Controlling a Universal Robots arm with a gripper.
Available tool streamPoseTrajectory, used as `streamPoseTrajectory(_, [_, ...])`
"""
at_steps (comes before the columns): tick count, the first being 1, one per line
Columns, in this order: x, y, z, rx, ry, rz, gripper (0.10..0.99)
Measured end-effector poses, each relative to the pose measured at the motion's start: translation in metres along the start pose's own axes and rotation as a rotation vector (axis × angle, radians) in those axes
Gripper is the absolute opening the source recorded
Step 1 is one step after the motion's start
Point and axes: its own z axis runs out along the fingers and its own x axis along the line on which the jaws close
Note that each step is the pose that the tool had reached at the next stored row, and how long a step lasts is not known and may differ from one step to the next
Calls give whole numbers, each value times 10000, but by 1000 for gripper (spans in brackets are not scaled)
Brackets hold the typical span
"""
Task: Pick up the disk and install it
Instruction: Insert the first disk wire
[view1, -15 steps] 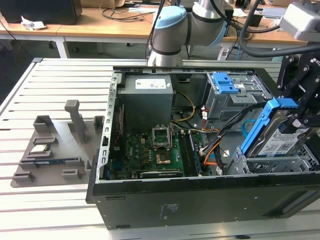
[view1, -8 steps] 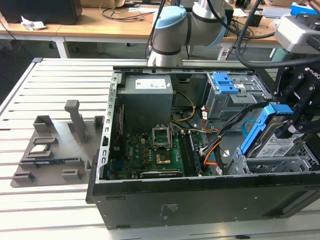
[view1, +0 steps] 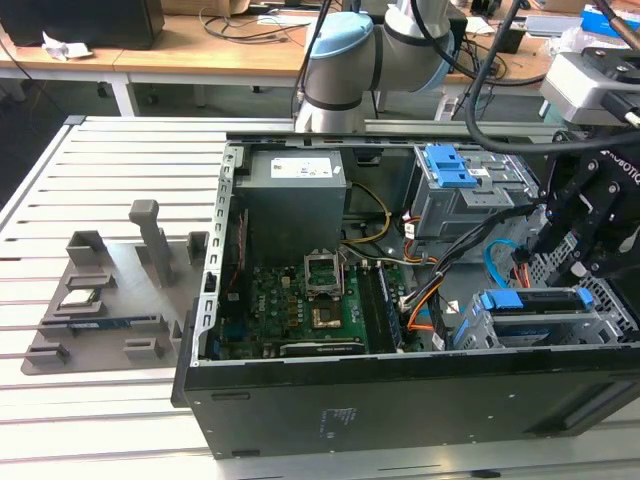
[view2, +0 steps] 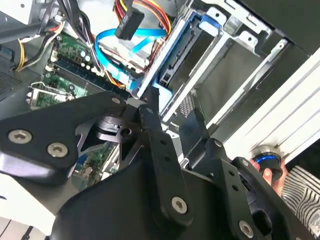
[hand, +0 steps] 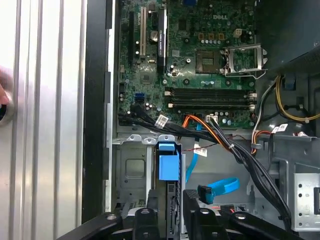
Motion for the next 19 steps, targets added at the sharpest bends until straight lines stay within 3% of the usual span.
streamPoseTrajectory(1, [0,-1,3,0,-1,1,106])
streamPoseTrajectory(2, [-60,-76,3,-1,0,1,106])
streamPoseTrajectory(3, [-122,-108,4,-1,2,-1,106])
streamPoseTrajectory(4, [-186,-130,8,-2,1,1,106])
streamPoseTrajectory(7, [-271,-169,12,-1,0,1,106])
streamPoseTrajectory(15, [-412,-246,72,-5,7,0,106])
streamPoseTrajectory(19, [-491,-265,151,-5,21,1,106])
